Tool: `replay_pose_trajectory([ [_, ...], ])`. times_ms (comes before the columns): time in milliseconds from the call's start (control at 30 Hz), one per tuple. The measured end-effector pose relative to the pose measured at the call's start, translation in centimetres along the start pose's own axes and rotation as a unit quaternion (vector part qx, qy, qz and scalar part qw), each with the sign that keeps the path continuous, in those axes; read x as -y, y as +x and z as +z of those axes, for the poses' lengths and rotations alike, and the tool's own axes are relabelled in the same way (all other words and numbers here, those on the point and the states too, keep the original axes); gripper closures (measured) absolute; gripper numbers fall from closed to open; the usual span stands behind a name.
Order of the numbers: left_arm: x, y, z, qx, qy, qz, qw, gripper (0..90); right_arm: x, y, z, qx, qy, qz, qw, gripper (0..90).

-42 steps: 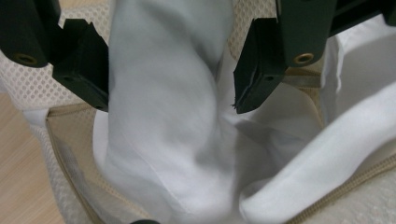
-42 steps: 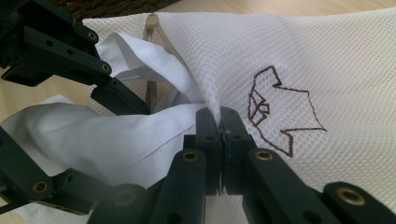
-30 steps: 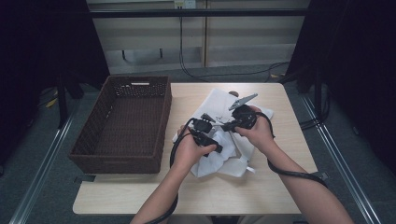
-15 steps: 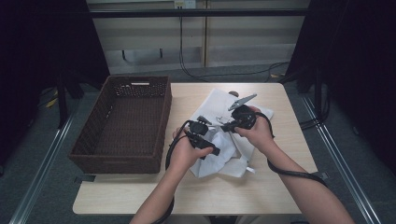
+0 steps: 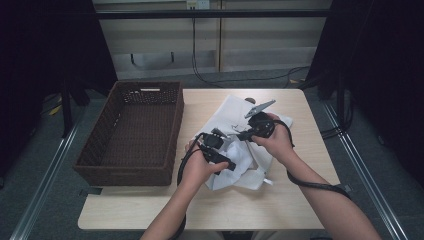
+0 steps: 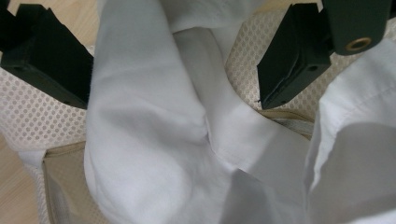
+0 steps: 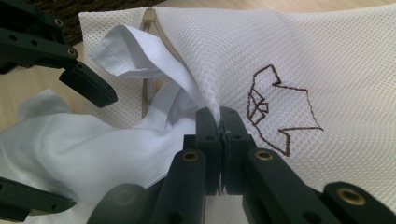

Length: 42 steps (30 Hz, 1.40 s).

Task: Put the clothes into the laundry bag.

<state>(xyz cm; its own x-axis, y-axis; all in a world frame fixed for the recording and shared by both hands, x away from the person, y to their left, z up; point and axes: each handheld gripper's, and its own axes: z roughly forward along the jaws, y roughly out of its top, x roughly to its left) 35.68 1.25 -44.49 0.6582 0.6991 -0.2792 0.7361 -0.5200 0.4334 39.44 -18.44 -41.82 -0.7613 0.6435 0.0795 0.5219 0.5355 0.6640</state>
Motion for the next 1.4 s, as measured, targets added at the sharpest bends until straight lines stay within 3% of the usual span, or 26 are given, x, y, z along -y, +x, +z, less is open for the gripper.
replay_pose_trajectory([
  [267, 0.1, -0.1, 0.7, 0.005, 0.001, -0.004, 1.0000, 18.3, 0.0, 0.0, -0.2, 0.001, 0.000, 0.001, 1.0000, 88.6],
  [433, 0.1, -0.3, 1.0, 0.019, 0.001, -0.002, 0.9998, 28.9, -0.1, 0.1, -0.2, 0.000, 0.001, -0.001, 1.0000, 88.6],
  [733, 0.1, -0.4, 1.7, 0.026, 0.006, -0.002, 0.9996, 36.5, 0.1, -0.1, -0.3, 0.002, -0.003, -0.002, 1.0000, 88.6],
  [1033, 0.0, -0.6, 1.7, 0.032, 0.026, -0.004, 0.9991, 62.2, 0.0, 0.1, -0.2, 0.003, 0.001, 0.002, 1.0000, 88.6],
  [1067, 0.0, -0.7, 1.8, 0.031, 0.020, -0.011, 0.9992, 64.2, -0.1, 0.1, -0.1, 0.002, 0.000, 0.000, 1.0000, 88.6],
  [1400, -0.4, -0.7, 1.5, 0.037, 0.019, -0.017, 0.9990, 70.1, 0.0, 0.2, -0.2, 0.002, 0.002, -0.003, 1.0000, 88.6],
])
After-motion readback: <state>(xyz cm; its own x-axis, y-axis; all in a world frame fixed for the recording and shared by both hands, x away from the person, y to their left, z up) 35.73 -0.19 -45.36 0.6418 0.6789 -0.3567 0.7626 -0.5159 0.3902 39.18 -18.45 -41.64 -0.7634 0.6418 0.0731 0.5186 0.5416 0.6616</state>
